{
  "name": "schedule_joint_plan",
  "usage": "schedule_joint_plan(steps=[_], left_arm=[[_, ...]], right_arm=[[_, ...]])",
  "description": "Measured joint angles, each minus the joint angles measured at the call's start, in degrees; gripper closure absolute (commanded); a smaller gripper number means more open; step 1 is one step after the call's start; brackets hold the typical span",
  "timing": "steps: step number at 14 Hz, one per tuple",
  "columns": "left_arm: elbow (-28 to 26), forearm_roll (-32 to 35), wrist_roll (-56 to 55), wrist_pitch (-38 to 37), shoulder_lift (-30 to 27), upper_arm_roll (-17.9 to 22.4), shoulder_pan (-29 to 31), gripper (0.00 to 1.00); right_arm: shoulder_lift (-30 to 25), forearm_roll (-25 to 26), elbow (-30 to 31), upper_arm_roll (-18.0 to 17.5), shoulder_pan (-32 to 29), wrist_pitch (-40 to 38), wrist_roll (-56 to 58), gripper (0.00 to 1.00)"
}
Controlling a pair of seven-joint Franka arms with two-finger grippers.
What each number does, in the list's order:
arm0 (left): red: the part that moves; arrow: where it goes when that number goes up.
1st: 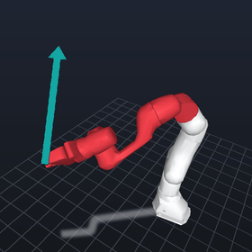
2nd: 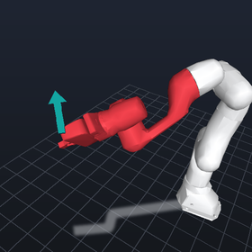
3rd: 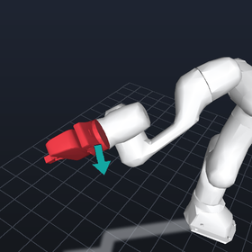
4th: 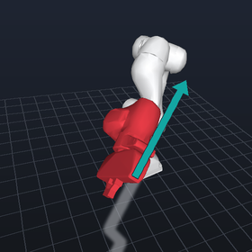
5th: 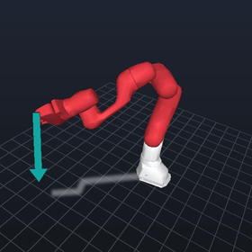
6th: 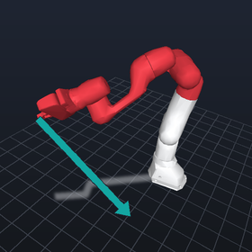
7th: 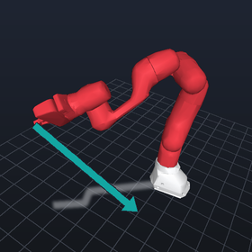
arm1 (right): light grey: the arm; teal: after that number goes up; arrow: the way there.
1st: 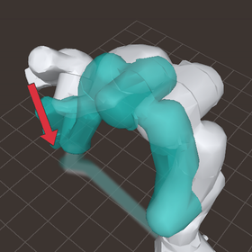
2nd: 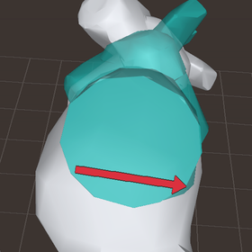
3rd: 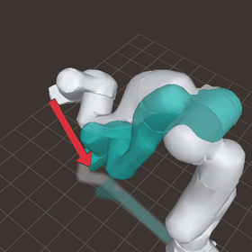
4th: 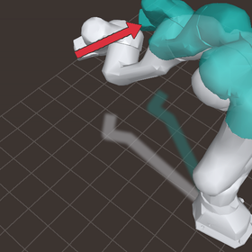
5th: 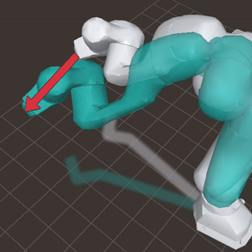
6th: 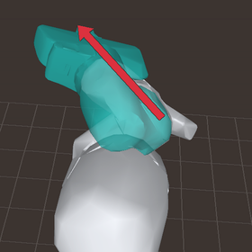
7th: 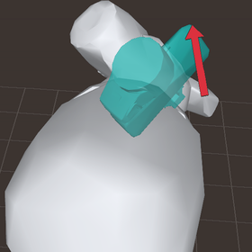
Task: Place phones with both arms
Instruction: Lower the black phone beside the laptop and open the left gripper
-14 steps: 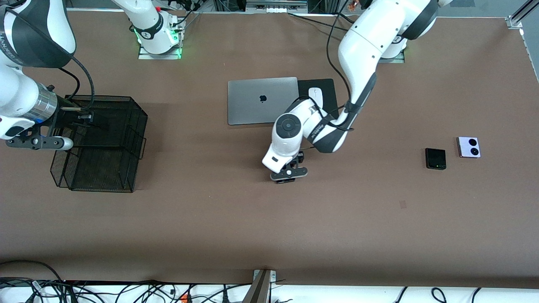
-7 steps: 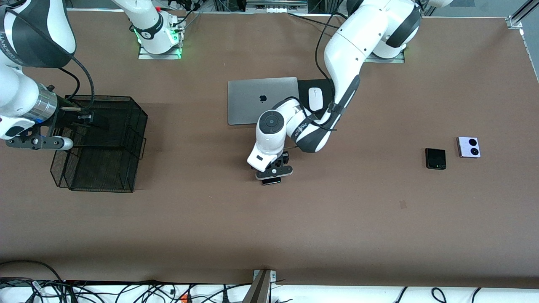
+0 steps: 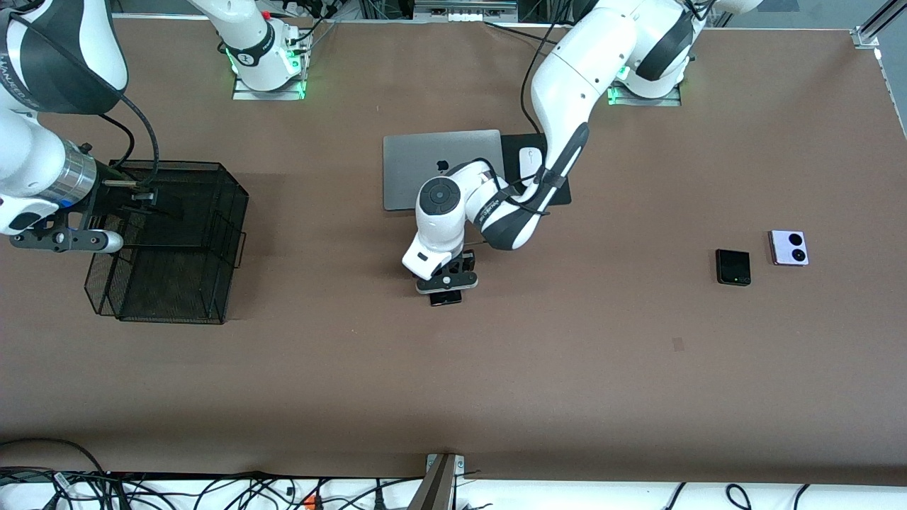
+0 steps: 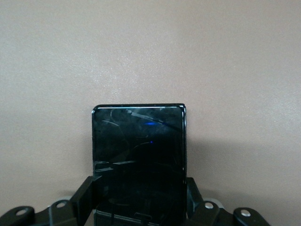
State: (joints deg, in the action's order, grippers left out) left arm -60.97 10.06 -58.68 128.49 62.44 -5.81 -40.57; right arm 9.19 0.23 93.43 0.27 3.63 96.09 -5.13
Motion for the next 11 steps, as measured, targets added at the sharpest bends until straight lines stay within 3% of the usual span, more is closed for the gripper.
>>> schedule_joint_plan(steps=[1, 2, 11], left_arm=[[0.05, 0.00, 0.00, -0.03, 0.03, 0.14, -0.12, 0.42], [0.11, 0.00, 0.00, -0.06, 0.07, 0.19, -0.16, 0.00], [1.55, 0.00, 0.11, -2.65, 0.45, 0.94, -0.69, 0.00]], right_arm=[[0.00, 0.00, 0.00, 0.00, 0.00, 0.00, 0.00, 0.00], [0.00, 0.00, 0.00, 0.00, 0.00, 0.00, 0.00, 0.00], [0.00, 0.00, 0.00, 0.00, 0.00, -0.02, 0.00, 0.00]])
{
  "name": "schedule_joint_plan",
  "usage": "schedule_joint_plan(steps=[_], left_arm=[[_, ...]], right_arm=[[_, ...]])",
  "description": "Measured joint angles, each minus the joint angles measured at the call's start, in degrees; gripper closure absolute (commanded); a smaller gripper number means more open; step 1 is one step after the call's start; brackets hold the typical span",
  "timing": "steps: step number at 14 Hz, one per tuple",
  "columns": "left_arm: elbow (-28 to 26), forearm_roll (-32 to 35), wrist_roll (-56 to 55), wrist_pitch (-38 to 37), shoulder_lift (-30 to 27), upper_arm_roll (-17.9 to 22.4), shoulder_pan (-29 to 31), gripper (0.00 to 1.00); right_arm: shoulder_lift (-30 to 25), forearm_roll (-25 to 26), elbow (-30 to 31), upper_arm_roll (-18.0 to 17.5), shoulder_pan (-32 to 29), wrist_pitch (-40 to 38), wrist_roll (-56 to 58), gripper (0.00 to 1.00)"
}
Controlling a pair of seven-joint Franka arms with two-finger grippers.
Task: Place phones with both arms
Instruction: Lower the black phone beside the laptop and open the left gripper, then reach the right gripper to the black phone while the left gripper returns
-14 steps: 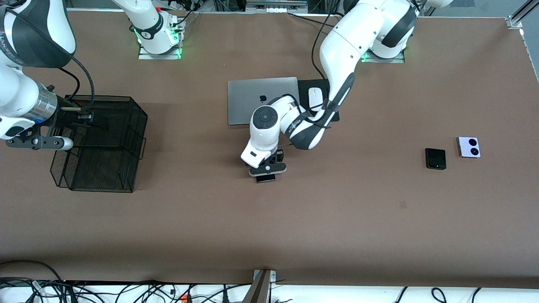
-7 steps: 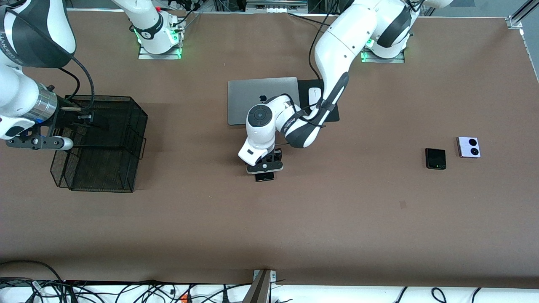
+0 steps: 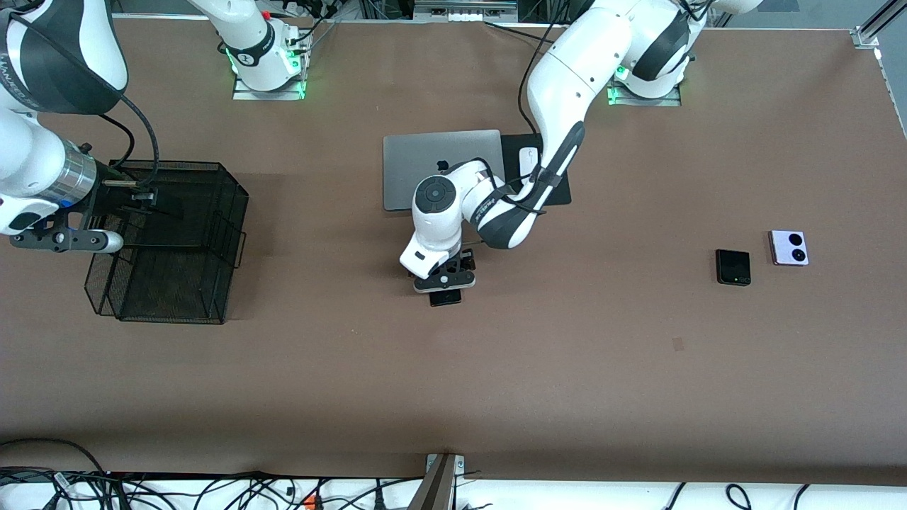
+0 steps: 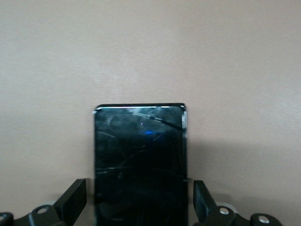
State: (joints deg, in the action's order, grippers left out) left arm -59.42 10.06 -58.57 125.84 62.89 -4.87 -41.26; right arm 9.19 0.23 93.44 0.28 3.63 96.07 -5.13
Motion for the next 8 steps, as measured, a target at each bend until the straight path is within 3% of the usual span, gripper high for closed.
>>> schedule_joint_plan(steps=[8], left_arm=[[1.11, 0.00, 14.45, -17.08, -8.90, 0.37, 6.60, 0.00]], right_arm=[[-0.01, -0.67, 0.00, -0.27, 0.01, -0.41, -0.01, 0.00]])
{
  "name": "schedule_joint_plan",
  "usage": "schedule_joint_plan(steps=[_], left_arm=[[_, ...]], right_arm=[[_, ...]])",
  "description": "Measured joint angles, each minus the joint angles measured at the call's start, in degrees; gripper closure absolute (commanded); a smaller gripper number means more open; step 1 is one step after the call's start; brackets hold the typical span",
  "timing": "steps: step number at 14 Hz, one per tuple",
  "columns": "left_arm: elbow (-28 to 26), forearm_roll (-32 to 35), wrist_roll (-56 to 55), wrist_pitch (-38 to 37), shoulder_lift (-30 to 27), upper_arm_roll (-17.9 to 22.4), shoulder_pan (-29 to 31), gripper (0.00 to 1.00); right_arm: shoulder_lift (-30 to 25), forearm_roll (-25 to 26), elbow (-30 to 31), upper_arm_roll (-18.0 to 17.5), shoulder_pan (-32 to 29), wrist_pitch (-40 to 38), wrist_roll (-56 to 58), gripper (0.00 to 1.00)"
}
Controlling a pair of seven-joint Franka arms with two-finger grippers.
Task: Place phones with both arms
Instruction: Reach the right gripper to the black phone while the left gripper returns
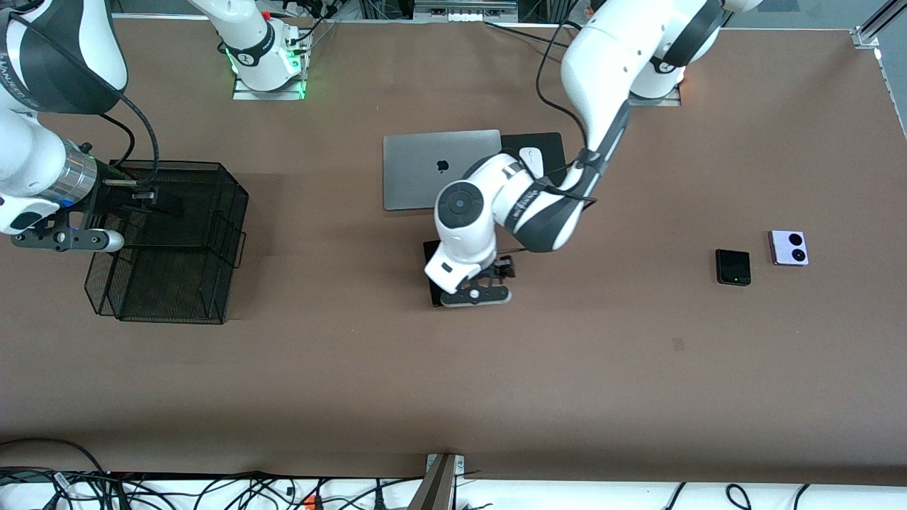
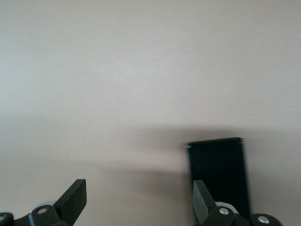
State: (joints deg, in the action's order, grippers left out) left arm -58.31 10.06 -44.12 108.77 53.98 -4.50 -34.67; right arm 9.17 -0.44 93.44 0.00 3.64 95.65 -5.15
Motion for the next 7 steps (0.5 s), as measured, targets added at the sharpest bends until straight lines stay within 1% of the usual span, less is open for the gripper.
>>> schedule_joint_plan(steps=[1, 4, 7], left_arm=[[-1.40, 0.00, 2.25, -0.60, -1.19, 0.02, 1.27, 0.00], [-7.89, 0.00, 10.11, -0.89, -5.57, 0.15, 5.94, 0.00], [-15.05, 0.00, 19.24, -0.89, -10.58, 0.41, 12.12, 0.00]], right_arm=[[0.00, -0.20, -0.01, -0.74, 0.06, 0.14, 0.00, 0.00], [0.28, -0.60, 0.00, -5.47, 0.66, 1.56, -0.84, 0.00], [2.59, -1.06, -0.18, -13.16, 1.55, 6.25, -6.08, 0.00]])
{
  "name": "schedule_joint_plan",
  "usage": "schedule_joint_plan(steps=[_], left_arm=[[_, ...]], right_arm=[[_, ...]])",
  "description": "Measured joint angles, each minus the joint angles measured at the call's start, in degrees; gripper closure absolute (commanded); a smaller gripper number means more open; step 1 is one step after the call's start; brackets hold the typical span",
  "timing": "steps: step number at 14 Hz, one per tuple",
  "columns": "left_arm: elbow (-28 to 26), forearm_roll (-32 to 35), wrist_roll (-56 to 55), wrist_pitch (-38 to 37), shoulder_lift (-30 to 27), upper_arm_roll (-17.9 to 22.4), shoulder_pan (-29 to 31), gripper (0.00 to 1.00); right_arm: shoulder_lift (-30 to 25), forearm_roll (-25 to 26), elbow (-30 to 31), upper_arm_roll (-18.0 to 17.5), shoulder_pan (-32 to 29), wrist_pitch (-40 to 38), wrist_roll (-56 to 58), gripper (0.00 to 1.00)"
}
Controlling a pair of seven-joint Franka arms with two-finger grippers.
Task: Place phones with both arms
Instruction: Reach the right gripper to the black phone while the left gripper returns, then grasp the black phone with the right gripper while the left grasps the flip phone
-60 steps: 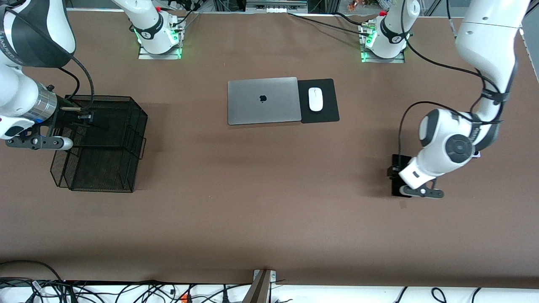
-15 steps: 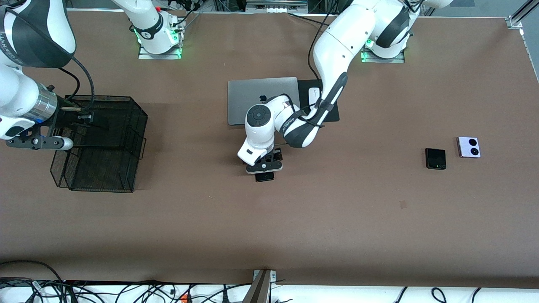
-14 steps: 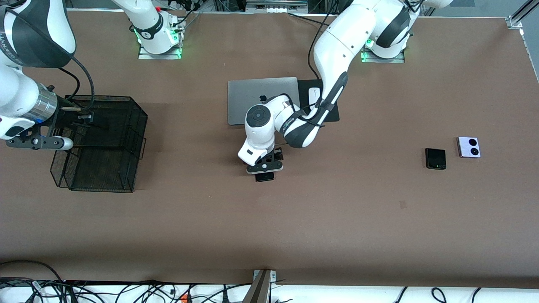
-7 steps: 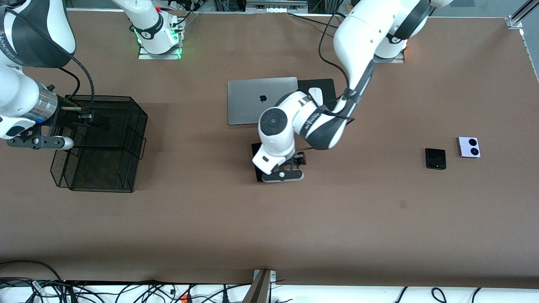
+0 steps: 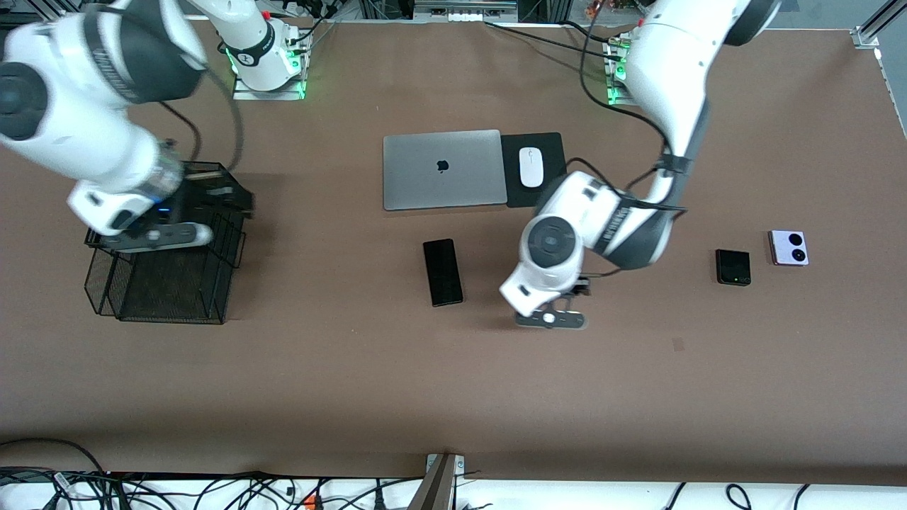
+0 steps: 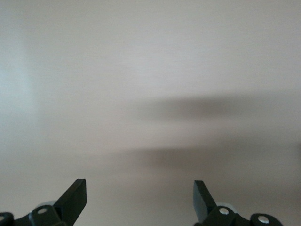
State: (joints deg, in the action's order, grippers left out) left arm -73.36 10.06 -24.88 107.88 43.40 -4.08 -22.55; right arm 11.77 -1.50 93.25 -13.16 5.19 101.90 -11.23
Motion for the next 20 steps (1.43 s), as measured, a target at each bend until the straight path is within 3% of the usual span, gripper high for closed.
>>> schedule_joint_plan(steps=[2, 4, 8, 12, 16, 20], left_arm=[[-4.57, 0.00, 5.96, 0.39, -3.41, 0.04, 4.63, 0.00], [-9.57, 0.00, 11.33, 3.35, -6.46, 0.10, 8.62, 0.00], [-19.12, 0.01, 20.18, 9.12, -11.60, 0.10, 14.91, 0.00], [-25.12, 1.19, 27.02, 14.96, -13.91, 0.20, 20.08, 0.00], [-29.34, 1.20, 33.83, 19.39, -15.61, 0.19, 27.44, 0.00], [-32.59, 1.20, 37.19, 23.17, -16.77, 0.16, 31.47, 0.00]], right_arm=[[3.85, -0.24, -1.42, -4.89, 1.44, 1.61, -4.15, 0.00], [9.32, -0.22, -4.53, -7.33, 4.46, 4.28, -7.54, 0.00], [18.80, 3.16, -7.91, -7.54, 10.42, 14.04, -8.87, 0.00], [25.27, 11.38, -8.25, -7.55, 15.27, 21.22, -15.74, 0.00], [30.16, 16.32, -8.74, -7.30, 18.19, 27.62, -21.23, 0.00], [32.60, 17.17, -10.33, -4.90, 20.70, 28.69, -23.04, 0.00]])
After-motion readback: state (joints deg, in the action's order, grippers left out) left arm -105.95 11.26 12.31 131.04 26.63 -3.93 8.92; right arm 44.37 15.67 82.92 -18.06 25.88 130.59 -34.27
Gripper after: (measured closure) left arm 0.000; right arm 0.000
